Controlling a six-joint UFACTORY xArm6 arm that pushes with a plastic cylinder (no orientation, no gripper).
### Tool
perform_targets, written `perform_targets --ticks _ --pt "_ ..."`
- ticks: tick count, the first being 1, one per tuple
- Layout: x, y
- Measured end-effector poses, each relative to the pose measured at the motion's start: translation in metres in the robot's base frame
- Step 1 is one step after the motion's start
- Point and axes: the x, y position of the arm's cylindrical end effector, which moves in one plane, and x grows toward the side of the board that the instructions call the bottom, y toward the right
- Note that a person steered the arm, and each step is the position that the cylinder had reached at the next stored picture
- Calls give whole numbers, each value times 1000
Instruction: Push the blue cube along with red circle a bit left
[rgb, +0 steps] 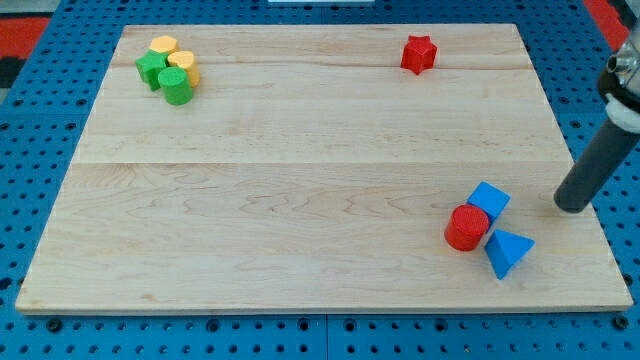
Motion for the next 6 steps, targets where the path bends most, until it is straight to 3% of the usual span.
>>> perform_targets --ticks 4,6 --pt "17 -122" --pt "16 -128"
